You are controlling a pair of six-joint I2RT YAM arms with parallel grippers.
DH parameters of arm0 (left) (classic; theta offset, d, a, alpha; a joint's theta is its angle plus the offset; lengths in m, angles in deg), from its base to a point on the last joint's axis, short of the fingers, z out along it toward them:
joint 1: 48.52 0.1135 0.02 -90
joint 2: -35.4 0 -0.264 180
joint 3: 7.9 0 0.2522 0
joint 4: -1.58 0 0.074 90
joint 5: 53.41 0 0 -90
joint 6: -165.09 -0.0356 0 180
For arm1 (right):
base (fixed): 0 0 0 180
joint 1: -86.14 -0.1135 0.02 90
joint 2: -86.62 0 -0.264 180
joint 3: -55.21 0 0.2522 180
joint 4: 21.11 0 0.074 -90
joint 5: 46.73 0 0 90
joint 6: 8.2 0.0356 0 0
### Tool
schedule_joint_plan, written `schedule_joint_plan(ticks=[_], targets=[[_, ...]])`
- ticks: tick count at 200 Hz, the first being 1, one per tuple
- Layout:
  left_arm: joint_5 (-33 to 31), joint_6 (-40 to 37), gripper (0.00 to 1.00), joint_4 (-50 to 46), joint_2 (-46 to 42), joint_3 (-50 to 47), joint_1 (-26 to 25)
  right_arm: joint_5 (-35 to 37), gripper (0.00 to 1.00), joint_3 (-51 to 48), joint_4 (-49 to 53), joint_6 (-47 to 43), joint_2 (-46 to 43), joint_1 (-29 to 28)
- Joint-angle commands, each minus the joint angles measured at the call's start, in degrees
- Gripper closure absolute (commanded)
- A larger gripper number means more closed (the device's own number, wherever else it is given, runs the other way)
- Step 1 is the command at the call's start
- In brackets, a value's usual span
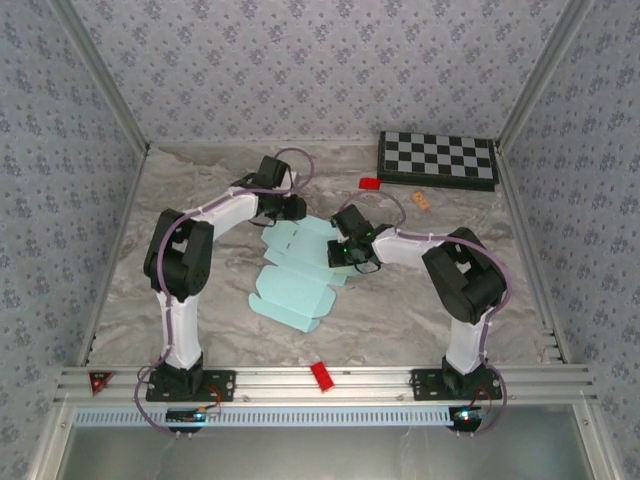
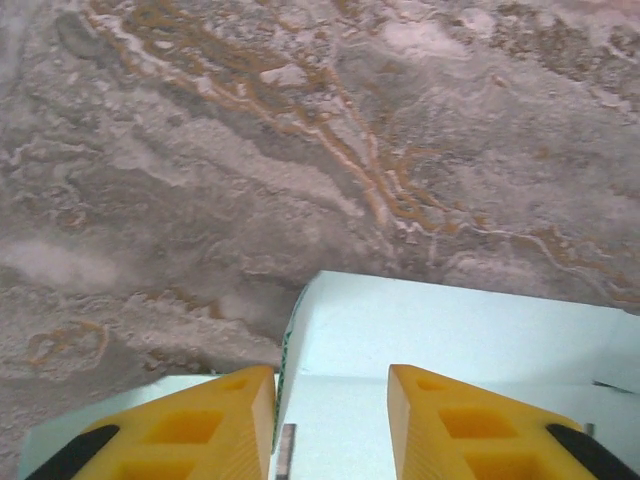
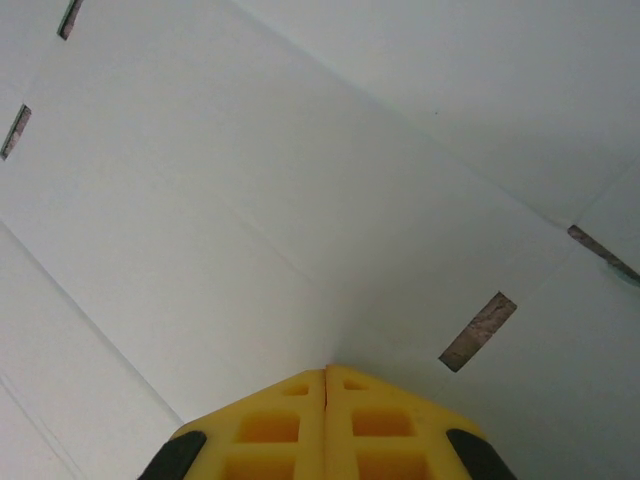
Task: Fold the paper box
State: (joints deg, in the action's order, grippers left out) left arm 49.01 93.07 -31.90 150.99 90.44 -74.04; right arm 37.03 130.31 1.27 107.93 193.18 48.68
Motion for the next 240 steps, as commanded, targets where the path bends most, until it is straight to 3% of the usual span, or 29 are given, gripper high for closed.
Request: schedule_joint_plan(ticks=[1,62,161,240], targets=[[4.01,-1.5,0.67,0.77,-1.45,-0.38,-0.8,1.14,1.0,-0.08,3.08,-0.45,2.42,-0.68],[7.41,-2.42,0.67,-1.42,2.12,2.83,-2.06,1.49,1.0,0.27,3.59,-0.86,2.6,-0.69],[7.53,-2.07,0.64,-2.66,4.82,4.85,-2.35,2.79,1.0,0.36,4.48,-1.48,2.51,-0.87],[4.32,-1.12,0.55,-5.7,-5.35,1.89,-0.3,5.51,1.0,2.61,9.61,-8.27,2.16,-0.17]])
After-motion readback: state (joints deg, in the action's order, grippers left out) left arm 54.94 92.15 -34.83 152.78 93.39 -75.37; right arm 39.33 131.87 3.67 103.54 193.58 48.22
